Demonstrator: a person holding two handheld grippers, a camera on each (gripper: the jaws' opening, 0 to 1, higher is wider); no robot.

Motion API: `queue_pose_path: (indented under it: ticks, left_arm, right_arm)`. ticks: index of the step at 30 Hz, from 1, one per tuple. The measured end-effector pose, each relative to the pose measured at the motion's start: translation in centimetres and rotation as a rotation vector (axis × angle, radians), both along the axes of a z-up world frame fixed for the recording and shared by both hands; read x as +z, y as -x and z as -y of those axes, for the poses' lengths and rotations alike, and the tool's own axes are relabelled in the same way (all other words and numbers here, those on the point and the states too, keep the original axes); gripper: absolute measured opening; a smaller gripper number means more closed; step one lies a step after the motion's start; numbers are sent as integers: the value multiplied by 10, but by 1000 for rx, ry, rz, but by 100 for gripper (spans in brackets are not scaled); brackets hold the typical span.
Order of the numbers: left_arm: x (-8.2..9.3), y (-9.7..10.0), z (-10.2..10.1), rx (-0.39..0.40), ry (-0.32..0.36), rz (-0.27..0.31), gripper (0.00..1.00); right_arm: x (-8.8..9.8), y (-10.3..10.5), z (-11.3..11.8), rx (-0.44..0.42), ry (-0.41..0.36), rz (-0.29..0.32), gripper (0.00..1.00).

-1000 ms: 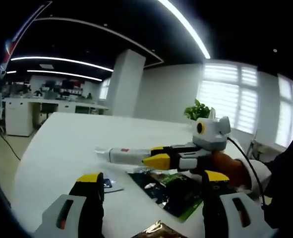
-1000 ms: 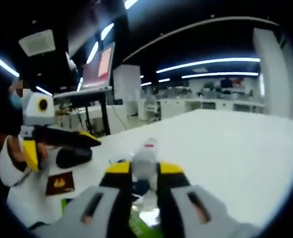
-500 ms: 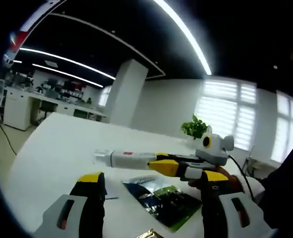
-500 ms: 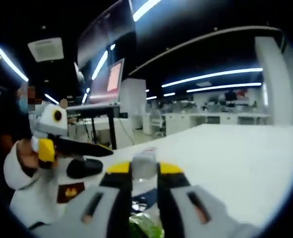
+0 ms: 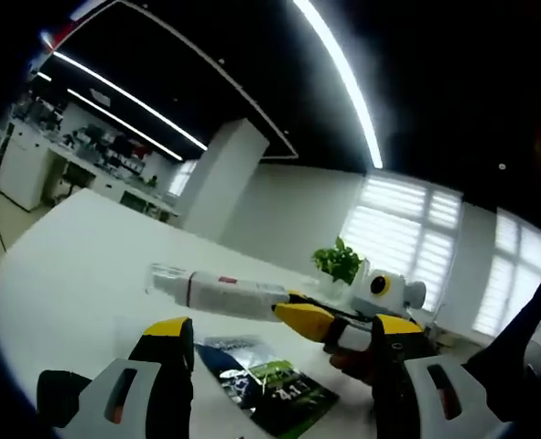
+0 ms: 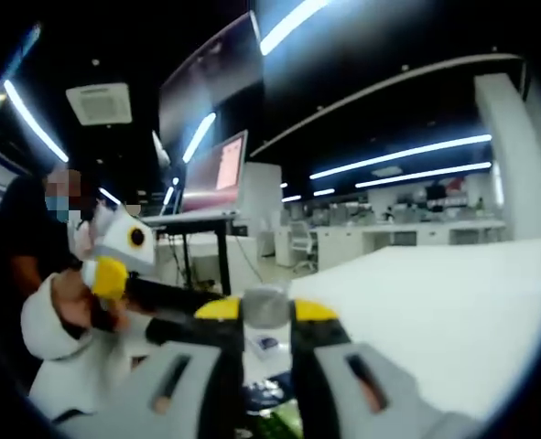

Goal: Arrange the skincare products in the storage area until every visible bottle or jar stands upright without overlapping.

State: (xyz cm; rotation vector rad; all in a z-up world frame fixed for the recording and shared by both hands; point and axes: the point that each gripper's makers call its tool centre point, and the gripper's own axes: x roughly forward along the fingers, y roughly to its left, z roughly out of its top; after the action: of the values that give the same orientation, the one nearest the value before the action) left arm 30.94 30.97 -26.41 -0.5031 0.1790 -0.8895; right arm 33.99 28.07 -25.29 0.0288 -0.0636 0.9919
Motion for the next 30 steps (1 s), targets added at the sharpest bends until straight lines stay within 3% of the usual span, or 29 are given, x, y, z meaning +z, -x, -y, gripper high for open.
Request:
queue_pose_path:
  ticks: [16, 30]
  left_arm:
    - [-3, 3, 9, -33, 28, -30, 81]
    - [12, -1, -9, 17, 99, 11, 77]
  right_arm:
    - [5, 17, -9, 60, -13, 18, 16]
    - [6, 28, -18, 120, -5, 42, 16]
